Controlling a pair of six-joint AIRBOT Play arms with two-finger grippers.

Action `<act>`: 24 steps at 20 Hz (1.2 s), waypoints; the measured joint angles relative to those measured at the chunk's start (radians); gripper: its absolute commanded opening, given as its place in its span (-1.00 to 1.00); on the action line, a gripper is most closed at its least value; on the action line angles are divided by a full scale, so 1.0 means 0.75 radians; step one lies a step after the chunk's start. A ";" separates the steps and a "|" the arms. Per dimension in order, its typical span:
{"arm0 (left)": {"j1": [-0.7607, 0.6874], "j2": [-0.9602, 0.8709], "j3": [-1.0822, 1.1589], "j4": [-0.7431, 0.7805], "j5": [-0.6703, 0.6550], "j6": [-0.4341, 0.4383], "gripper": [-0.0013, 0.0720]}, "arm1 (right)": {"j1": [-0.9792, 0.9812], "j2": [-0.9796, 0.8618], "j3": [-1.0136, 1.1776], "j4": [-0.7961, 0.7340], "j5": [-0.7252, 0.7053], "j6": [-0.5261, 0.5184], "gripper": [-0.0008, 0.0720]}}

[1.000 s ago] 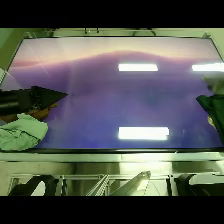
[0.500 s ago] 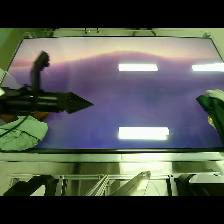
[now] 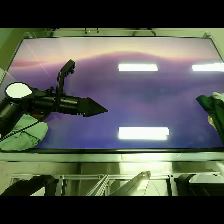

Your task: Fold the shirts.

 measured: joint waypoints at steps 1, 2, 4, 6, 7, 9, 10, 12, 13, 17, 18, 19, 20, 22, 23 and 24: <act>-0.002 -0.001 0.000 -0.018 0.000 0.008 -0.94 | 0.001 0.000 -0.009 -0.006 0.000 0.003 0.81; -0.003 -0.001 0.000 -0.034 0.000 0.015 -0.94 | 0.002 0.000 -0.015 -0.011 0.001 0.003 0.80; -0.004 0.006 0.000 -0.053 0.000 0.028 -0.94 | 0.013 0.000 -0.022 -0.012 0.001 0.023 0.04; 0.004 0.026 0.000 -0.066 0.004 0.033 -0.94 | 0.045 0.001 -0.024 0.040 0.002 0.050 -0.94; 0.017 0.043 0.000 -0.069 0.011 0.037 -0.94 | 0.074 0.001 -0.024 0.096 0.001 0.065 -0.94; 0.071 0.090 0.000 -0.078 0.032 0.028 -0.94 | 0.159 0.004 -0.018 0.244 -0.009 0.068 -0.94; 0.116 0.122 0.000 -0.078 0.036 0.006 -0.94 | 0.212 0.010 -0.013 0.330 -0.037 0.063 -0.94; 0.226 0.188 0.000 -0.079 0.033 -0.026 -0.94 | 0.345 0.045 -0.007 0.486 -0.111 0.011 -0.94; 0.296 0.226 0.000 -0.079 0.013 -0.039 -0.94 | 0.419 0.073 -0.006 0.544 -0.149 -0.022 -0.94; 0.519 0.381 -0.019 0.026 -0.100 -0.110 -0.93 | 0.743 0.268 -0.099 0.668 -0.289 -0.114 -0.94; 0.553 0.428 -0.046 0.057 -0.125 -0.126 -0.93 | 0.827 0.343 -0.172 0.686 -0.343 -0.124 -0.94; 0.576 0.472 -0.082 0.076 -0.137 -0.136 -0.93 | 0.906 0.425 -0.263 0.697 -0.393 -0.134 -0.94; 0.593 0.517 -0.125 0.090 -0.147 -0.143 -0.93 | 0.991 0.521 -0.380 0.709 -0.455 -0.140 -0.94; 0.614 0.610 -0.240 0.115 -0.162 -0.157 -0.93 | 1.162 0.721 -0.657 0.733 -0.586 -0.147 -0.94; 0.620 0.651 -0.302 0.120 -0.162 -0.157 -0.93 | 1.248 0.818 -0.805 0.746 -0.663 -0.150 -0.94; 0.625 0.691 -0.372 0.126 -0.165 -0.161 -0.93 | 1.335 0.915 -0.961 0.754 -0.750 -0.151 -0.94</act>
